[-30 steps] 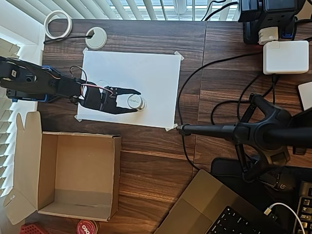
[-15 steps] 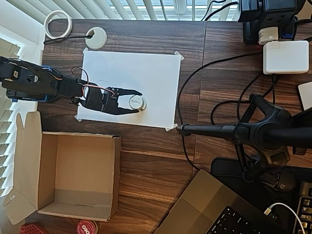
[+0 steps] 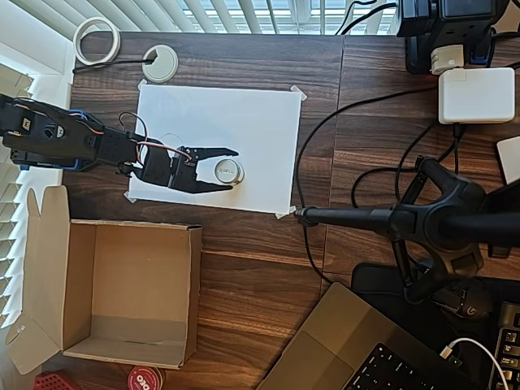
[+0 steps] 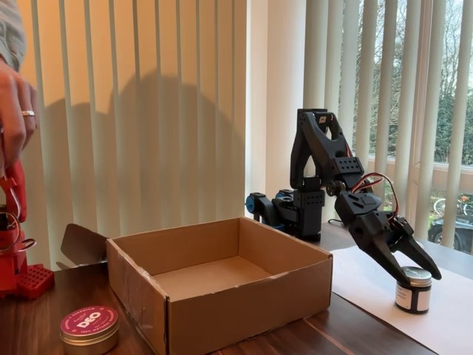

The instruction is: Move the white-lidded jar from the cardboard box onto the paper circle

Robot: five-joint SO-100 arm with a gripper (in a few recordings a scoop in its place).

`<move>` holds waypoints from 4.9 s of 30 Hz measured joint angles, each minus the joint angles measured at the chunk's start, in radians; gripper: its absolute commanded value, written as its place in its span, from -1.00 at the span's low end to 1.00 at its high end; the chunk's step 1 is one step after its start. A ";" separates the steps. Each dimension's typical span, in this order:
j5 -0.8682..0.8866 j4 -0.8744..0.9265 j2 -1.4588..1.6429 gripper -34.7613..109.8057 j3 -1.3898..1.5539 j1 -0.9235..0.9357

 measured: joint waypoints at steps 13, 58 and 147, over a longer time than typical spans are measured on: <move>0.345 0.002 0.436 -0.08 0.114 -0.066; 1.560 1.431 1.764 -0.52 0.635 -0.265; 1.569 1.431 1.764 -0.52 0.635 -0.249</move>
